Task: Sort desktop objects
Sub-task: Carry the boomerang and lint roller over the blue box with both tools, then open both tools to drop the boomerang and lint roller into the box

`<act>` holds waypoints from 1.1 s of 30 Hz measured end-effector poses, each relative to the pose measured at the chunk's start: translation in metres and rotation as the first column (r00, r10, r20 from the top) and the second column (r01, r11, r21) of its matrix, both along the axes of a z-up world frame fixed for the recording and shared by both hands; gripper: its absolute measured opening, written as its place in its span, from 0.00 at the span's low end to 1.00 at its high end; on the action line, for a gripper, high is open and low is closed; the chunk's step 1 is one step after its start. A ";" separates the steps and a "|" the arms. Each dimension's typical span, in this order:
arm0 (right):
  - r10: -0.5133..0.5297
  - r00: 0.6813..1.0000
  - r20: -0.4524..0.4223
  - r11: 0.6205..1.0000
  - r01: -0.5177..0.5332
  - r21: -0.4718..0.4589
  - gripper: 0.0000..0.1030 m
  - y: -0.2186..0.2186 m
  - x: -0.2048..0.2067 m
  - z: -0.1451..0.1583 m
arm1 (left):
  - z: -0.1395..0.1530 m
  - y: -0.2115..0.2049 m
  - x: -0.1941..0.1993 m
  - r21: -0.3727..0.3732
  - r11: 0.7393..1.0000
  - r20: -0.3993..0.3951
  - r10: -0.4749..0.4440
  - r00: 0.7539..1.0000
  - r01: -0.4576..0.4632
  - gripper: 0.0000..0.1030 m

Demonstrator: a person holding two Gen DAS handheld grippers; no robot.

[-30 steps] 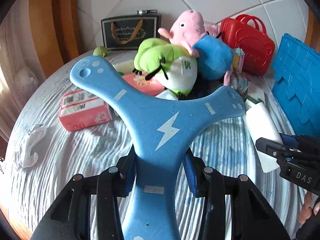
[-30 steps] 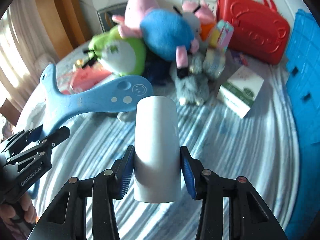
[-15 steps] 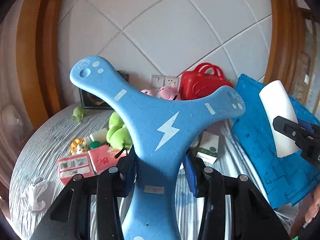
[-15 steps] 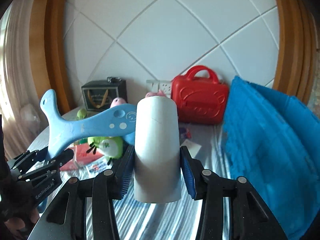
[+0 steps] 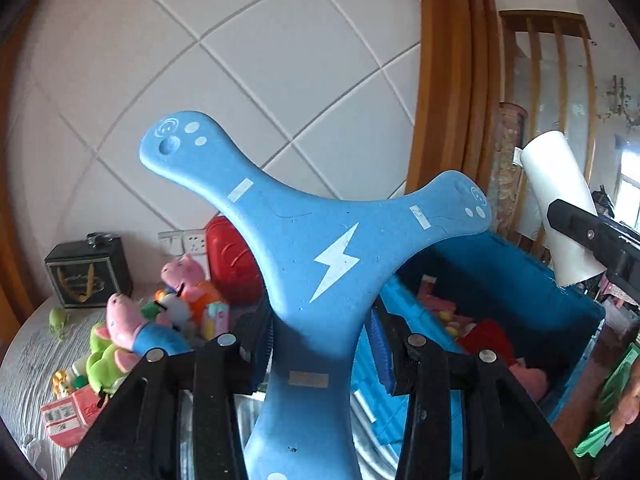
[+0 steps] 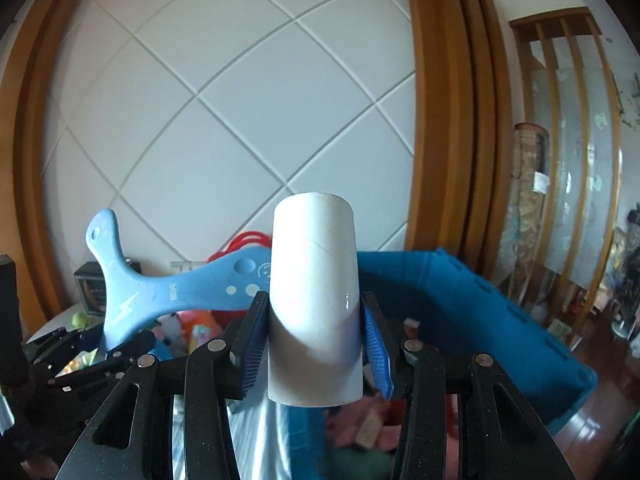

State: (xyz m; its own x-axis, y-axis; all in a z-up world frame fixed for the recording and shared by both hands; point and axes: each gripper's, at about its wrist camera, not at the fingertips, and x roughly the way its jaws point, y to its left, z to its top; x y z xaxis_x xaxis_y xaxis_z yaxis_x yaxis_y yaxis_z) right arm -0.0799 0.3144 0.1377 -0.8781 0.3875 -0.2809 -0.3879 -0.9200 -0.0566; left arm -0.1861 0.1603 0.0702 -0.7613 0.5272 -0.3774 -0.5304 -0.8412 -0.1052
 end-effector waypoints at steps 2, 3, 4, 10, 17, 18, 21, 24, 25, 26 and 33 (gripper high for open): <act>-0.020 1.000 -0.003 1.000 0.020 0.021 0.43 0.035 0.004 0.012 | 0.012 0.044 -0.003 -0.011 1.000 0.001 -0.012 1.000 0.012 0.40; -0.026 1.000 -0.001 0.999 0.026 0.031 0.43 0.052 0.002 0.016 | 0.017 0.066 -0.006 -0.014 1.000 0.013 -0.018 1.000 0.018 0.40; -0.030 1.000 0.002 0.999 0.030 0.037 0.43 0.070 0.002 0.019 | 0.023 0.087 -0.011 -0.016 1.000 0.028 -0.021 0.999 0.022 0.40; -0.033 0.998 0.054 0.999 0.033 0.003 0.43 0.183 -0.028 0.014 | 0.037 0.200 -0.035 -0.081 0.996 0.125 -0.021 0.992 0.031 0.40; -0.017 0.990 0.138 0.997 0.028 -0.075 0.43 0.262 -0.081 -0.029 | 0.010 0.274 -0.060 -0.167 0.985 0.180 -0.005 0.984 0.036 0.40; -0.012 0.989 0.148 0.996 0.025 -0.088 0.43 0.270 -0.087 -0.038 | 0.004 0.280 -0.063 -0.179 0.983 0.174 -0.002 0.985 0.033 0.40; -0.004 0.981 0.192 0.993 0.026 -0.112 0.43 0.287 -0.104 -0.064 | -0.014 0.294 -0.071 -0.236 0.971 0.182 0.016 0.983 0.028 0.40; 0.000 0.975 0.221 0.989 0.033 -0.144 0.43 0.297 -0.113 -0.082 | -0.017 0.296 -0.070 -0.259 0.966 0.160 0.037 0.986 0.005 0.40; 0.004 0.971 0.239 0.987 0.034 -0.157 0.43 0.300 -0.116 -0.085 | -0.019 0.295 -0.070 -0.263 0.965 0.152 0.042 0.987 -0.001 0.40; 0.006 0.970 0.241 0.986 0.034 -0.163 0.43 0.300 -0.116 -0.085 | -0.020 0.296 -0.070 -0.265 0.964 0.151 0.043 0.988 -0.001 0.40; -0.040 0.976 0.216 0.996 0.055 -0.064 0.43 0.289 -0.111 -0.081 | -0.022 0.291 -0.072 -0.258 0.966 0.143 0.052 0.988 -0.013 0.42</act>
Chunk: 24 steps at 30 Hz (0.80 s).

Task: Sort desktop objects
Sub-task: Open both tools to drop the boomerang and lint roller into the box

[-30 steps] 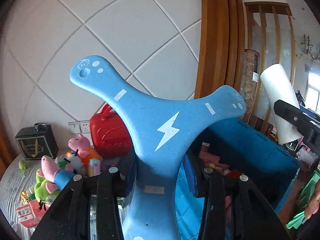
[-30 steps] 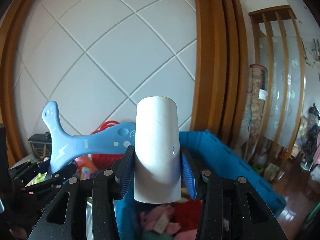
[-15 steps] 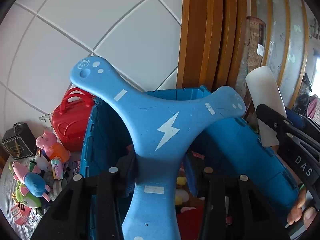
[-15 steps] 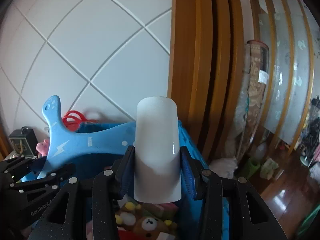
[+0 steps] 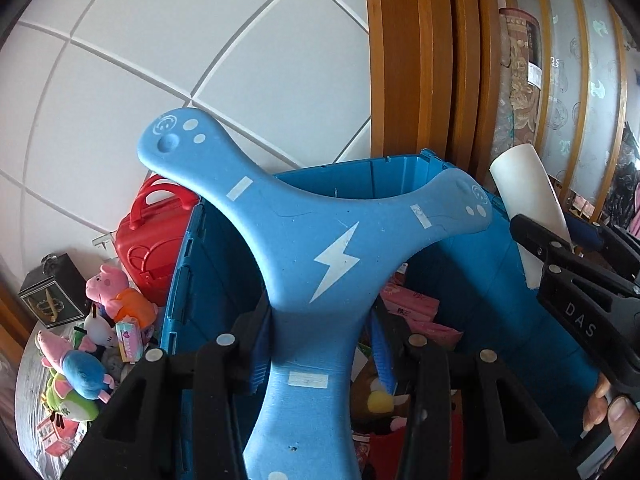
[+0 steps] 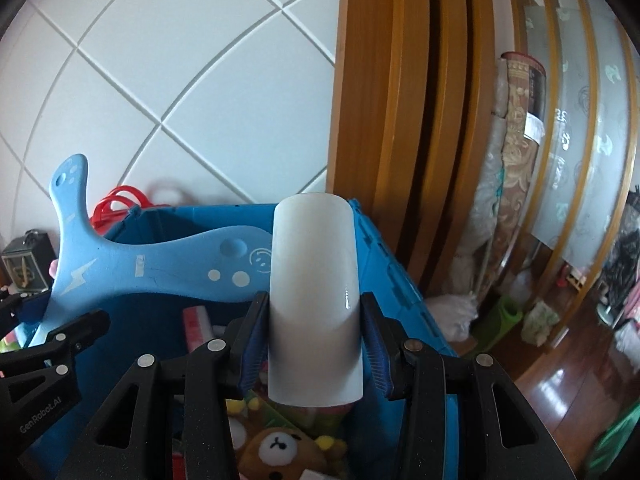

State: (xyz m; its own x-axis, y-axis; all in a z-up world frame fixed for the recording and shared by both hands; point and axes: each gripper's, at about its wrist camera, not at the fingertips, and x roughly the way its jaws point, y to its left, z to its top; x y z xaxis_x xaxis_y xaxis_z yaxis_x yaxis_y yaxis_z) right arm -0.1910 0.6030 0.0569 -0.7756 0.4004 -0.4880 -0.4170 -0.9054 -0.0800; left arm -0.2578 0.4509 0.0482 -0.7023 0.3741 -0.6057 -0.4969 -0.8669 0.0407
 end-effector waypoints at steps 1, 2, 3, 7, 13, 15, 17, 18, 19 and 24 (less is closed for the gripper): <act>-0.002 1.000 0.000 1.000 0.002 0.006 0.43 -0.001 0.000 0.000 | 0.000 -0.001 -0.001 0.003 1.000 0.004 -0.003 1.000 0.003 0.44; -0.001 1.000 -0.006 1.000 0.001 0.003 0.44 0.000 0.001 0.001 | 0.001 -0.001 0.000 0.002 1.000 0.003 0.000 1.000 0.000 0.54; 0.003 1.000 -0.018 1.000 -0.003 0.001 0.46 0.000 0.002 0.002 | 0.001 -0.001 0.002 -0.001 1.000 -0.005 0.004 1.000 -0.004 0.68; 0.000 0.996 -0.092 0.999 0.004 0.041 0.98 -0.005 0.012 0.013 | 0.010 -0.006 0.013 0.018 1.000 -0.060 0.022 0.998 -0.021 0.78; 0.021 0.987 -0.158 0.999 -0.015 0.035 1.00 -0.011 0.029 0.031 | 0.023 -0.026 0.024 0.068 0.997 -0.063 0.052 0.997 -0.047 0.78; 0.030 0.985 -0.169 0.999 -0.024 0.037 1.00 -0.015 0.037 0.037 | 0.028 -0.034 0.028 0.077 0.995 -0.069 0.063 0.996 -0.058 0.78; 0.037 0.984 -0.171 0.999 -0.030 0.044 1.00 -0.021 0.045 0.042 | 0.032 -0.042 0.032 0.089 0.994 -0.067 0.076 0.995 -0.070 0.79; 0.038 0.984 -0.173 0.998 -0.031 0.047 1.00 -0.023 0.049 0.044 | 0.034 -0.047 0.035 0.095 0.993 -0.066 0.082 0.994 -0.075 0.79; 0.043 0.983 -0.177 0.998 -0.035 0.050 1.00 -0.026 0.055 0.046 | 0.037 -0.052 0.038 0.106 0.991 -0.067 0.087 0.994 -0.080 0.79; 0.067 0.977 -0.204 0.996 -0.052 0.077 1.00 -0.043 0.084 0.056 | 0.049 -0.076 0.059 0.130 0.987 -0.074 0.103 0.992 -0.093 0.79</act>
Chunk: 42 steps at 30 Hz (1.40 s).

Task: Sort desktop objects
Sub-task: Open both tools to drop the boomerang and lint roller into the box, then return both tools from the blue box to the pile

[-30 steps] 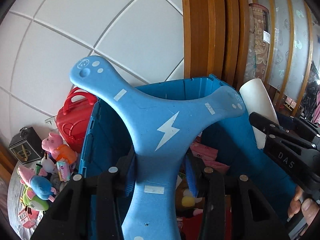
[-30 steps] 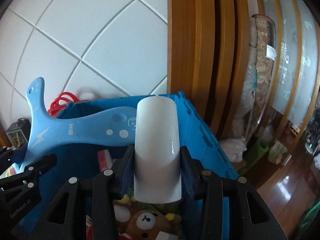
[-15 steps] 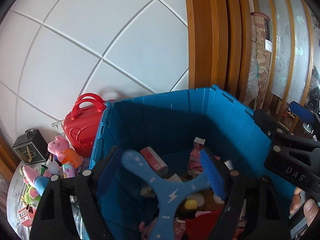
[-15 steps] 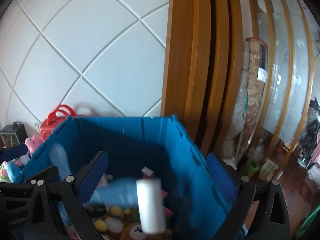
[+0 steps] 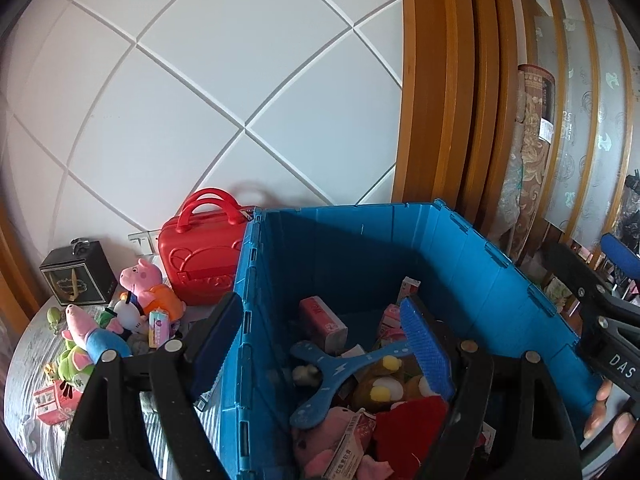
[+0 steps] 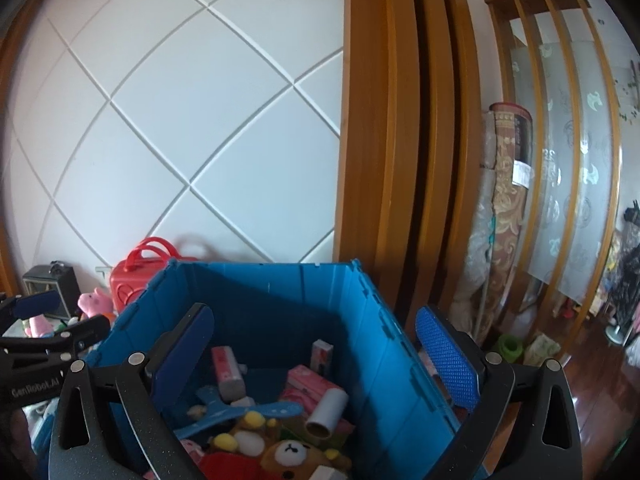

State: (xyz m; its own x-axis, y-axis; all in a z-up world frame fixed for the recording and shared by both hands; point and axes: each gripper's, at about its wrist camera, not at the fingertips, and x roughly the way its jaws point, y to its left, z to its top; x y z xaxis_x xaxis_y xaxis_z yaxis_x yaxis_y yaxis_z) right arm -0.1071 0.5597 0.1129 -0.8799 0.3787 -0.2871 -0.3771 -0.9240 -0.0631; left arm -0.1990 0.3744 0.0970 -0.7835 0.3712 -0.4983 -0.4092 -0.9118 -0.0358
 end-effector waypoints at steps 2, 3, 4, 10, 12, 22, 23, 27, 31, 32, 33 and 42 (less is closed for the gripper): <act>0.010 1.000 -0.006 1.000 -0.010 0.005 1.00 -0.007 0.011 0.002 | 0.003 -0.010 0.010 0.011 1.000 -0.005 0.000 1.000 0.000 0.79; 0.011 1.000 -0.007 1.000 -0.010 0.009 1.00 -0.011 0.016 0.002 | 0.004 -0.015 0.016 0.014 1.000 -0.010 0.002 1.000 -0.002 0.79; 0.012 1.000 -0.009 1.000 -0.012 0.013 1.00 -0.014 0.020 0.001 | 0.005 -0.019 0.021 0.016 1.000 -0.018 0.007 1.000 -0.007 0.79; 0.025 1.000 -0.010 0.999 -0.024 0.025 1.00 -0.036 0.040 -0.010 | 0.007 -0.048 0.056 0.042 0.998 -0.081 0.049 0.996 -0.046 0.79; 0.017 1.000 -0.009 0.999 -0.016 0.032 1.00 -0.044 0.043 -0.016 | 0.006 -0.058 0.065 0.046 0.997 -0.097 0.065 0.993 -0.060 0.79; 0.023 0.999 -0.031 0.999 -0.024 -0.025 1.00 -0.086 0.063 -0.035 | -0.011 -0.119 0.093 0.075 0.988 -0.145 0.146 0.979 -0.136 0.79; 0.029 0.999 -0.034 0.999 -0.030 -0.029 1.00 -0.094 0.065 -0.037 | -0.014 -0.127 0.094 0.076 0.987 -0.137 0.148 0.979 -0.139 0.79; 0.072 0.997 -0.040 0.996 -0.073 -0.044 1.00 -0.130 0.068 -0.041 | -0.025 -0.171 0.093 0.087 0.984 -0.094 0.161 0.982 -0.153 0.79; 0.119 0.992 -0.051 0.992 -0.121 -0.033 1.00 -0.183 0.065 -0.040 | -0.037 -0.228 0.095 0.087 0.981 -0.081 0.181 0.980 -0.174 0.79; 0.133 0.989 -0.060 0.990 -0.135 -0.032 1.00 -0.200 0.064 -0.040 | -0.040 -0.243 0.095 0.084 0.980 -0.080 0.186 0.979 -0.179 0.79; 0.148 0.987 -0.068 0.988 -0.151 -0.030 1.00 -0.217 0.064 -0.040 | -0.043 -0.258 0.096 0.082 0.980 -0.080 0.190 0.978 -0.184 0.79; 0.243 0.970 0.016 0.969 -0.242 -0.048 1.00 -0.368 0.040 -0.070 | -0.083 -0.427 0.099 0.044 0.951 -0.034 0.307 0.951 -0.305 0.79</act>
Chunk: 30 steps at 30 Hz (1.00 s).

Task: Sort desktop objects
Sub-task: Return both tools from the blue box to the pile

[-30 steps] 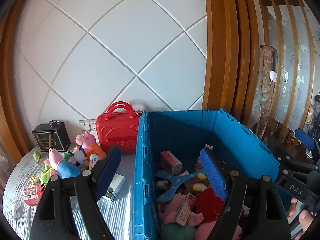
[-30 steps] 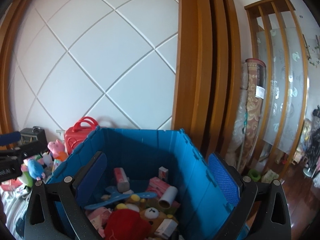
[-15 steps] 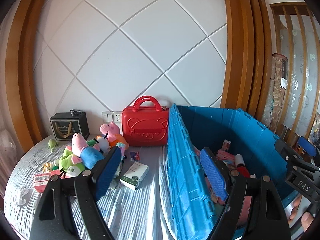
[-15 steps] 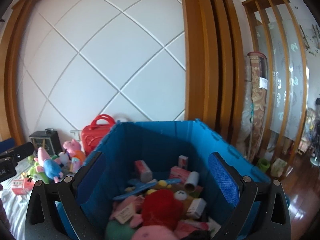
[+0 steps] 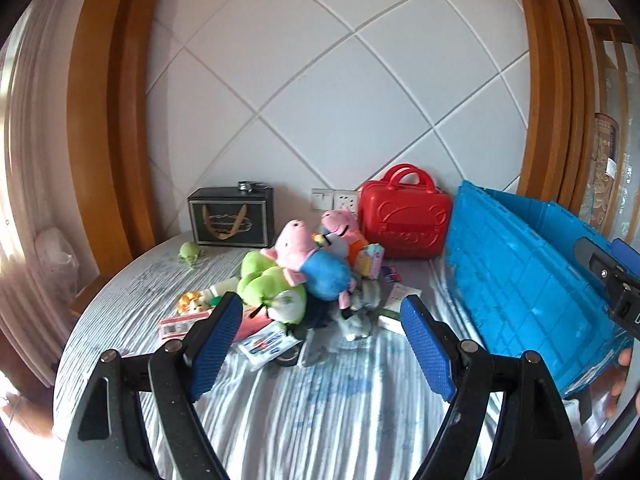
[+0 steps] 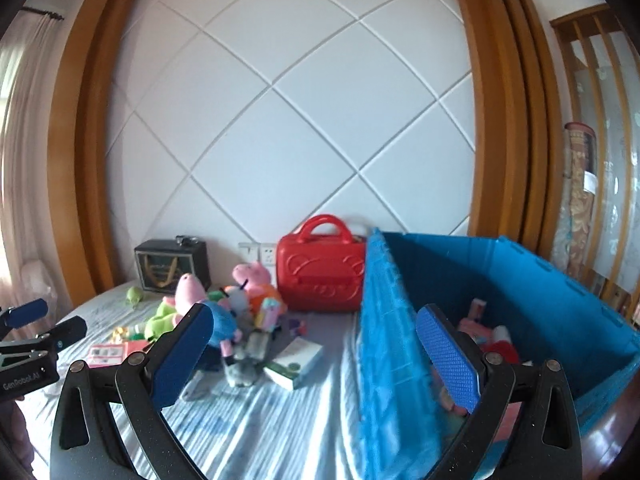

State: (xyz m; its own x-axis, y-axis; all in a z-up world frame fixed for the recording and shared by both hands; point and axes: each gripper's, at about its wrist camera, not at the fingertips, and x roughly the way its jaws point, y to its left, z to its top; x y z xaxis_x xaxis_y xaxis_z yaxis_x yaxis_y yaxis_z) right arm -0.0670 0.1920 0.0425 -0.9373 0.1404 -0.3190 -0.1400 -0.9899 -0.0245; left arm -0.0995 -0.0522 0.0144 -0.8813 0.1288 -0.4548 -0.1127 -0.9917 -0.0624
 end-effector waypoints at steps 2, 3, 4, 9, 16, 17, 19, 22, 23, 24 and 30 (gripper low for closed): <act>0.008 0.999 0.042 1.000 -0.007 -0.021 1.00 -0.019 -0.006 -0.013 | -0.014 -0.030 -0.006 0.003 0.999 0.040 0.034 0.999 -0.034 0.79; 0.010 0.998 0.068 1.000 -0.008 -0.026 1.00 -0.026 -0.011 -0.019 | -0.021 -0.042 -0.010 0.007 0.999 0.065 0.048 0.997 -0.049 0.79; 0.007 0.996 0.092 1.000 -0.005 -0.030 1.00 -0.031 -0.015 -0.024 | -0.028 -0.051 -0.013 0.007 0.998 0.085 0.056 0.995 -0.057 0.79; -0.007 0.990 0.140 1.000 0.009 -0.013 1.00 -0.046 -0.040 -0.041 | -0.054 -0.083 -0.024 0.005 0.995 0.118 0.098 0.988 -0.099 0.79; 0.054 0.973 0.224 0.998 -0.055 -0.004 1.00 -0.048 -0.090 -0.077 | -0.084 -0.079 -0.063 -0.028 0.994 0.177 0.105 0.979 -0.101 0.79; 0.061 0.968 0.243 0.998 -0.061 -0.007 1.00 -0.044 -0.098 -0.083 | -0.089 -0.076 -0.071 -0.030 0.994 0.190 0.105 0.976 -0.101 0.79; 0.078 0.959 0.273 0.997 -0.077 -0.013 1.00 -0.036 -0.114 -0.096 | -0.097 -0.071 -0.084 -0.028 0.995 0.210 0.098 0.973 -0.094 0.79; 0.094 0.948 0.305 0.996 -0.091 -0.024 1.00 -0.022 -0.136 -0.113 | -0.109 -0.062 -0.104 -0.032 0.995 0.238 0.102 0.966 -0.097 0.79; 0.094 0.944 0.315 0.996 -0.091 -0.027 1.00 -0.018 -0.143 -0.118 | -0.112 -0.060 -0.109 -0.033 0.994 0.242 0.109 0.964 -0.104 0.79; 0.096 0.941 0.325 0.995 -0.090 -0.032 1.00 -0.014 -0.151 -0.123 | -0.114 -0.060 -0.113 -0.031 0.993 0.247 0.115 0.962 -0.111 0.79; 0.146 0.918 0.369 0.989 -0.136 -0.055 1.00 -0.017 -0.189 -0.143 | -0.126 -0.074 -0.141 -0.052 0.983 0.299 0.183 0.936 -0.175 0.79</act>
State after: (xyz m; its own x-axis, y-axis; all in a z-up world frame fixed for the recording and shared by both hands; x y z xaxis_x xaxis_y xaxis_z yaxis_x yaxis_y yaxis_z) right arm -0.2560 0.1753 -0.1004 -0.7605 0.0013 -0.6493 0.0149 -0.9997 -0.0194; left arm -0.2407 -0.1265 -0.1114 -0.7095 -0.0330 -0.7039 0.0871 -0.9953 -0.0412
